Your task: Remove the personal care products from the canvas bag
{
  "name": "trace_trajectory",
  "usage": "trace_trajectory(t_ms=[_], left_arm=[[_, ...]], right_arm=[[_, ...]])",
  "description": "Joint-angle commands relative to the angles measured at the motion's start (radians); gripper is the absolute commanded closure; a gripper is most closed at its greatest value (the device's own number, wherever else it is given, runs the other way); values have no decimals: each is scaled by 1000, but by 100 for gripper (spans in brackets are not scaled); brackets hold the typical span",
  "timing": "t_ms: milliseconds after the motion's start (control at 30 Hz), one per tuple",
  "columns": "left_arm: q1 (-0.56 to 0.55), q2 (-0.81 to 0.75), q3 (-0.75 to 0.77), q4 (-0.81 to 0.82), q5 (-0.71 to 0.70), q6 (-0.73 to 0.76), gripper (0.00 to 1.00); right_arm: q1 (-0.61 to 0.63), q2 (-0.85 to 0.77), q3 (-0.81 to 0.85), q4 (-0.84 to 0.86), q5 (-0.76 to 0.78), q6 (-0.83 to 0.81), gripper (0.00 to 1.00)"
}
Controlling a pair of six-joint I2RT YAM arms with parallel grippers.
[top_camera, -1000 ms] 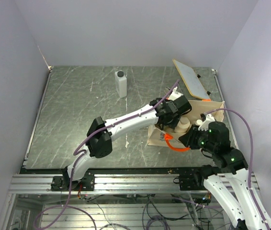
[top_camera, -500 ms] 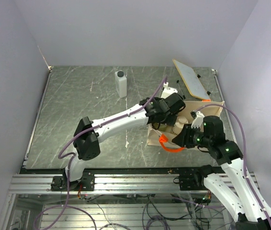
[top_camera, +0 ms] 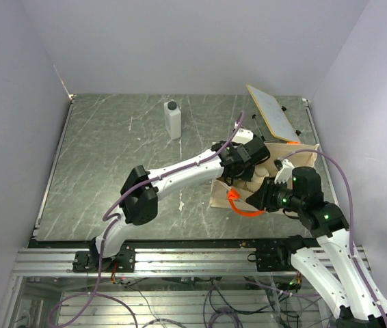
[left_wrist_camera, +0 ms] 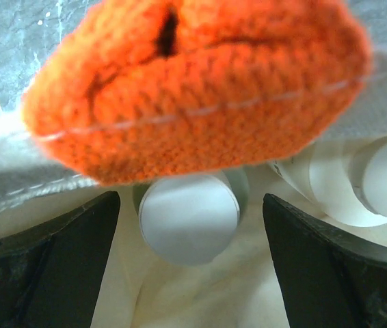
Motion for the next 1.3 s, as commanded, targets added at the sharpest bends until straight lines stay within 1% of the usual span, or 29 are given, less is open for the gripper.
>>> trace_trajectory(t_ms=[0, 67, 167, 333, 500, 567, 633, 733, 800, 833, 933, 1000, 1100, 1133, 1267], left_arm=[[17, 62, 30, -109, -37, -6, 3], [25, 83, 36, -132, -10, -8, 4], [26, 93, 23, -158, -9, -16, 4], [26, 68, -82, -58, 74, 41, 4], [50, 121, -40, -82, 116, 54, 2], [62, 133, -32, -74, 126, 66, 5], [69, 135, -23, -69, 134, 79, 14], [69, 113, -22, -52, 136, 102, 31], [69, 90, -29, -34, 143, 113, 44], [69, 77, -28, -29, 147, 120, 54], [69, 50, -1, -22, 160, 137, 70], [69, 36, 26, -26, 166, 143, 77], [69, 16, 69, -34, 180, 144, 90], [69, 9, 81, -35, 189, 145, 92], [72, -29, 99, -7, 248, 134, 93]], right_arm=[[8, -23, -3, 13, -29, -4, 73], [7, -28, -5, 16, -22, -3, 73], [7, -30, -4, 17, -11, -3, 73], [7, -26, -8, 20, -2, -4, 73], [6, -26, -9, 24, 9, -3, 73], [6, -27, -11, 25, 12, -2, 73], [7, -27, -10, 23, 16, -3, 73], [7, -29, -9, 22, 22, -1, 73], [8, -33, -11, 23, 30, 1, 73], [7, -36, -11, 23, 33, 4, 73], [7, -34, -11, 25, 43, 5, 73], [7, -33, -12, 26, 49, 7, 73], [6, -30, -11, 26, 60, 10, 73], [7, -30, -9, 25, 63, 12, 73], [6, -31, -10, 25, 79, 18, 73]])
